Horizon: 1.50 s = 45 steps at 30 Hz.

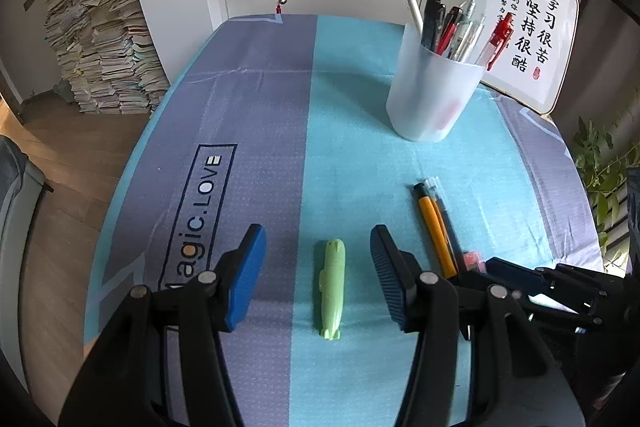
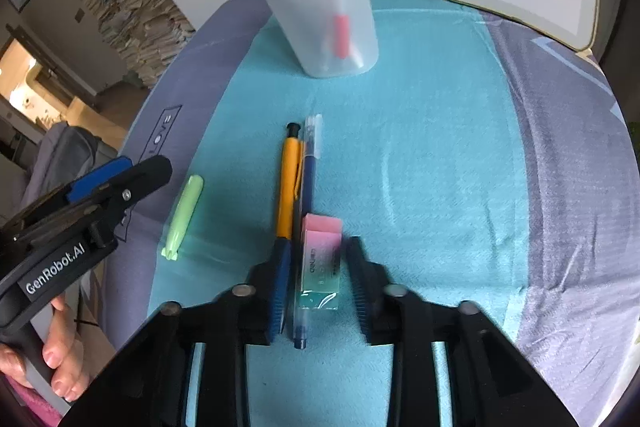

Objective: Organize stationery
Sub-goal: 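Grasp the pink eraser with the right tool while the left moves to the orange pencil, then grasp the orange mechanical pencil with the left tool while the right holds the eraser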

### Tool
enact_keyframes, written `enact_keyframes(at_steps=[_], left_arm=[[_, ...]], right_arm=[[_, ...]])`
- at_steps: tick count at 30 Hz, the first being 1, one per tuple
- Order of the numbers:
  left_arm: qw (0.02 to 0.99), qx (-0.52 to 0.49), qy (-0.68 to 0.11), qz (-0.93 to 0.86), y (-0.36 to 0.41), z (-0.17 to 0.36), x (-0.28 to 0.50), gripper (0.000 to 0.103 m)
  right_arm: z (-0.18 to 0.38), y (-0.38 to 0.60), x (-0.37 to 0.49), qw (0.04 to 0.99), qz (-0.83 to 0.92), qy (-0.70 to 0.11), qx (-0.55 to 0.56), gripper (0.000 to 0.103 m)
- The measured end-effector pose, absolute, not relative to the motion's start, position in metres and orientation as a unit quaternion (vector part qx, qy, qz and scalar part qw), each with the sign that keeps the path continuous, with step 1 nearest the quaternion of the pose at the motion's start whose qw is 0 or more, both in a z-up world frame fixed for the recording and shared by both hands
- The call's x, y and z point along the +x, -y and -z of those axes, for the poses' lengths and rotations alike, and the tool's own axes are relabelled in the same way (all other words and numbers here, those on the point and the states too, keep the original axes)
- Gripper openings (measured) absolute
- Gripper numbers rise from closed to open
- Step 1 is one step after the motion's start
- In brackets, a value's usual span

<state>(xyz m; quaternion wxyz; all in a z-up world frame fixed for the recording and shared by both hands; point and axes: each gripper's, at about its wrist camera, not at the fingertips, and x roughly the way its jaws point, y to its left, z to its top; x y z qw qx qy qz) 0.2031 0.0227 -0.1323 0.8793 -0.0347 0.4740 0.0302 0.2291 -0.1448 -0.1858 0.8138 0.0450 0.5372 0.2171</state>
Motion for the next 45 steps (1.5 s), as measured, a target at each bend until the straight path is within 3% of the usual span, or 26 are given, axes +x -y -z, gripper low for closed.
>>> enact_keyframes(at_steps=[6, 14, 33, 45], left_arm=[[0.876, -0.022, -0.482, -0.011, -0.007, 0.136, 0.209, 0.053], [0.863, -0.007, -0.505, -0.01, 0.026, 0.153, 0.237, 0.052], [0.827, -0.117, -0.55, -0.015, 0.005, 0.164, 0.258, 0.05], [0.829, -0.095, -0.551, -0.02, 0.026, 0.17, 0.269, 0.048]], right_arm=[[0.176, 0.166, 0.226, 0.838, -0.174, -0.516, 0.048, 0.022], [0.17, 0.181, 0.224, 0.865, -0.08, -0.495, -0.029, 0.022], [0.183, 0.195, 0.23, 0.848, -0.114, -0.518, 0.021, 0.022], [0.183, 0.212, 0.228, 0.841, -0.118, -0.524, 0.065, 0.022]])
